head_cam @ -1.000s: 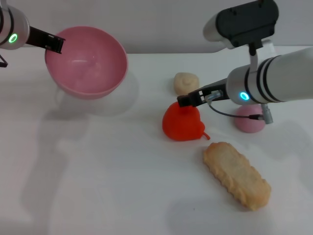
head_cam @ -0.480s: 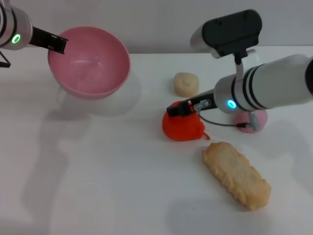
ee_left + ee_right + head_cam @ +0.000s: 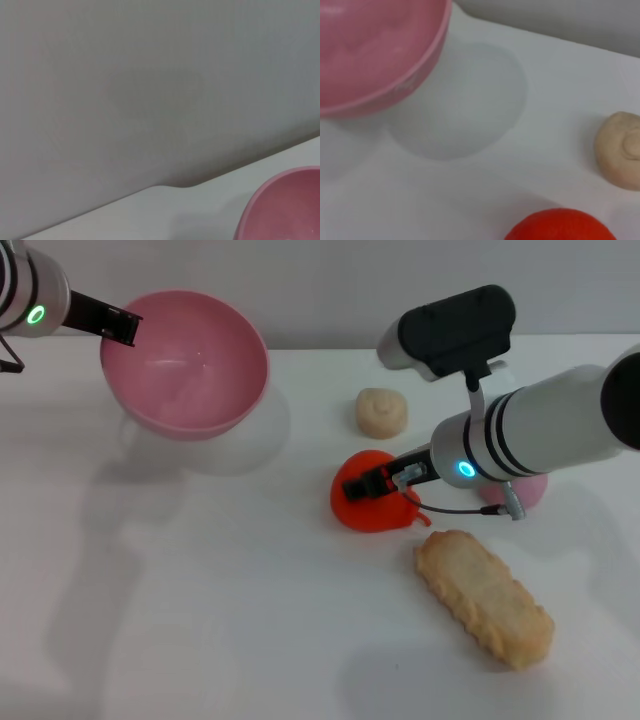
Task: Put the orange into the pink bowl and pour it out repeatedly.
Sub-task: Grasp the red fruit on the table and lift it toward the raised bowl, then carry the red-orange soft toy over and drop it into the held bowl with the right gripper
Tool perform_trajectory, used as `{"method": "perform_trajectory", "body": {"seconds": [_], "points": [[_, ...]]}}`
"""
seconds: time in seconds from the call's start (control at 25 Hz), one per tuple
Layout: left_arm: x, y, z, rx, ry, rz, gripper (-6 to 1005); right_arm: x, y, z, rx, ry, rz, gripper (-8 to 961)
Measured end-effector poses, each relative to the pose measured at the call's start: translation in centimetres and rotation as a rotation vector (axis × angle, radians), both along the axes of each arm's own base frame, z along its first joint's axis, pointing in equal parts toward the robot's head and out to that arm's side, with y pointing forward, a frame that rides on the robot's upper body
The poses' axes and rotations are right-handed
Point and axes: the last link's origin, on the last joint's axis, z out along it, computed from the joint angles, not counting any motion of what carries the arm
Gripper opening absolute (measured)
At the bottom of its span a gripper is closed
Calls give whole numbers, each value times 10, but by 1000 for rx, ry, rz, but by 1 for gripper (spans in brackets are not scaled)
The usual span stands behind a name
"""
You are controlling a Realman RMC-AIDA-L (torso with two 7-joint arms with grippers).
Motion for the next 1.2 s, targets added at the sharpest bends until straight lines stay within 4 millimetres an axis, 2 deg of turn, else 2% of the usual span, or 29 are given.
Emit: {"method": "perform_trajectory", "body": {"seconds": [0.2,0.68,0.84,1.04,1.12,1.2], "points": [[0,0,1,-2,5,-4,41,2,1,0,7,-8,24,750],[-1,2,1,5,2,-9,41,-2,6,3,39,11,50,281],[-4,2,0,4,3,-2,41,-16,4,9,55,47,86,142],[-10,2,1,7,7,14,41,-41,-1,30,100,75,165,101],[-11,1,2,9,9,18,41,-57,-6,47,126,73,213,60],[-14,1,2,9,12,25,41,-62,-7,53,137,70,228,60]]}}
